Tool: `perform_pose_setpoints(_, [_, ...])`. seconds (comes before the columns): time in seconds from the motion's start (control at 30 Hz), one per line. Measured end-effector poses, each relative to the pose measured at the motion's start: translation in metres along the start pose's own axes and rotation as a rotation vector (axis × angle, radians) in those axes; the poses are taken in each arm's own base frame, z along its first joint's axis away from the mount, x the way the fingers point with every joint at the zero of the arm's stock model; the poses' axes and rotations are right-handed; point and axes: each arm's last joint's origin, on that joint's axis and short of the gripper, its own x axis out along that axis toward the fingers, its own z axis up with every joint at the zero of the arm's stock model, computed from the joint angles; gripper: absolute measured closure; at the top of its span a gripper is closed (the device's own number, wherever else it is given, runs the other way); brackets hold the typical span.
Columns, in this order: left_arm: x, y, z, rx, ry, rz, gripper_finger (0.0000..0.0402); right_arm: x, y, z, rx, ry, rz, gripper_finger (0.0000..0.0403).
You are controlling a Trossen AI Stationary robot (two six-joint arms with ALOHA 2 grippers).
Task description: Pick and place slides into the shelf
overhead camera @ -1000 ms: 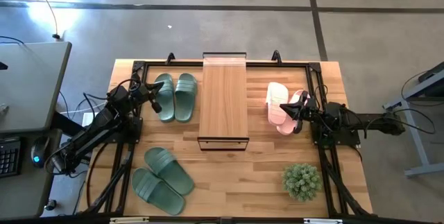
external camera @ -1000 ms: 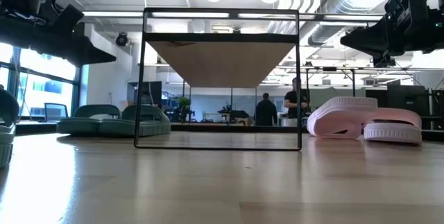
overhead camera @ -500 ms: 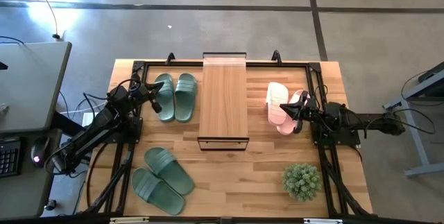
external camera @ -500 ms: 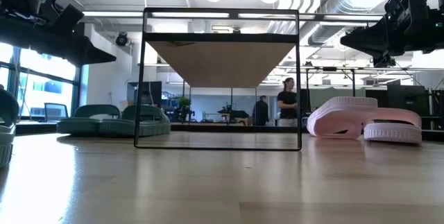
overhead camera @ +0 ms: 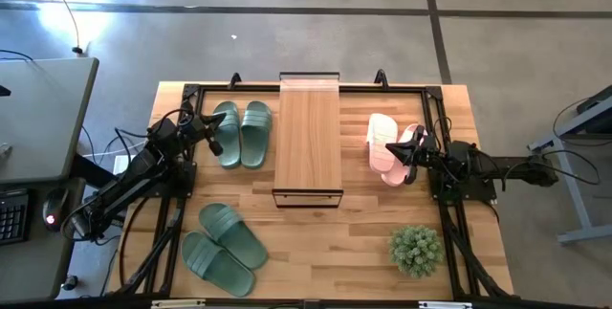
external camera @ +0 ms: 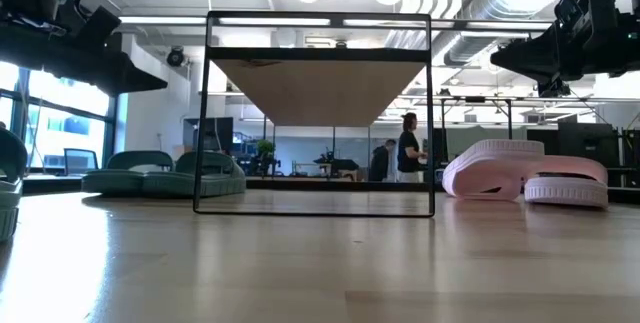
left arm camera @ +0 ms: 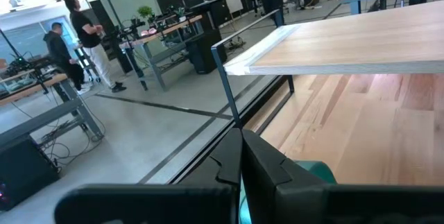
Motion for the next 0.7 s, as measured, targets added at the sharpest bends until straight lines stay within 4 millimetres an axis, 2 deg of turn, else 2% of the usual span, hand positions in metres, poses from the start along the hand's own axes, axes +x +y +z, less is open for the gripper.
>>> perform_pose_setpoints(0.27, [0.000, 0.000, 0.001, -0.022, -0.005, 0.000, 0.0401, 0.000, 0.000, 0.000, -0.008, -0.001, -0.005, 0.0403])
perform_pose_setpoints(0.4, [0.000, -0.002, 0.002, -0.349, -0.026, -0.085, 0.0401, 0.000, 0.000, 0.001, 0.033, -0.012, -0.009, 0.0403])
perform_pose_setpoints(0.5, [0.000, -0.002, 0.004, -0.531, -0.040, -0.100, 0.0401, 0.000, 0.000, 0.007, 0.241, -0.070, 0.005, 0.0403])
perform_pose_setpoints(0.7, [-0.001, -0.003, 0.008, -0.696, -0.061, -0.192, 0.0401, -0.001, 0.001, 0.016, 0.627, -0.155, 0.048, 0.0403])
